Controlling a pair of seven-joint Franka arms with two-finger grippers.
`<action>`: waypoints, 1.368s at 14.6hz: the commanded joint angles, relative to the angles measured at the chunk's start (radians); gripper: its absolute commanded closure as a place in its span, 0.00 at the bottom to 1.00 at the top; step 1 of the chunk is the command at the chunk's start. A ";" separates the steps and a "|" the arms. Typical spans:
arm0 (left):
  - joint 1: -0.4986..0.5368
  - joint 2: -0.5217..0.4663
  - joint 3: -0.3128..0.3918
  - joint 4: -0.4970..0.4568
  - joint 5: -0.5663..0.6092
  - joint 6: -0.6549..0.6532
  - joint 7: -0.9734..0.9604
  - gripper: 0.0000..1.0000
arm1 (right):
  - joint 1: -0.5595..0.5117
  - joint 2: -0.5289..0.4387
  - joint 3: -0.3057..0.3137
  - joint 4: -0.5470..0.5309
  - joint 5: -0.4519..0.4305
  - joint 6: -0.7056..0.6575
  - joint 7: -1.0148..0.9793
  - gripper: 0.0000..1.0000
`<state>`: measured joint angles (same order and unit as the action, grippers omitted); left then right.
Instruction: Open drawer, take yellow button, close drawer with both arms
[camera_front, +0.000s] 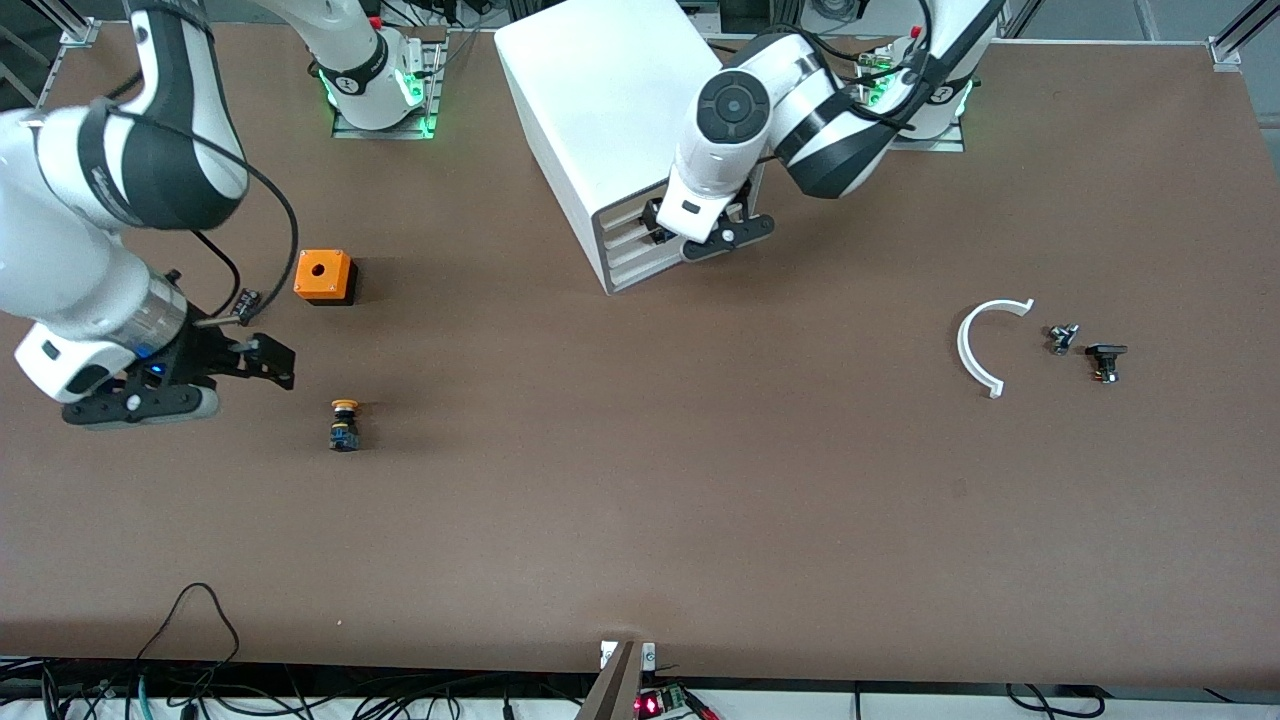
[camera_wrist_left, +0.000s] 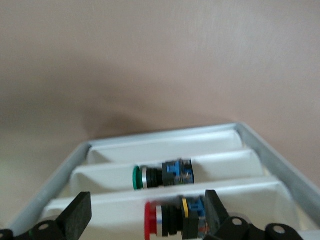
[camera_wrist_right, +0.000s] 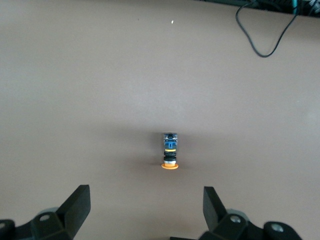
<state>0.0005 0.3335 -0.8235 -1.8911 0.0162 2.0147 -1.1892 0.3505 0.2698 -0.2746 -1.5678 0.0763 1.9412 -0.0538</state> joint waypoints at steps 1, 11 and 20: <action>0.131 -0.040 -0.003 0.108 0.020 -0.156 0.216 0.00 | 0.004 -0.056 0.008 -0.001 -0.020 -0.063 0.023 0.00; 0.429 -0.051 0.019 0.475 0.180 -0.464 0.920 0.00 | -0.309 -0.308 0.345 -0.153 -0.133 -0.232 0.180 0.00; -0.001 -0.273 0.767 0.330 -0.005 -0.355 1.315 0.00 | -0.377 -0.411 0.364 -0.319 -0.060 -0.160 0.143 0.00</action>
<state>0.1108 0.1679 -0.2192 -1.4305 0.0490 1.5854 0.0728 0.0129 -0.0944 0.0661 -1.8283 -0.0184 1.7515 0.1113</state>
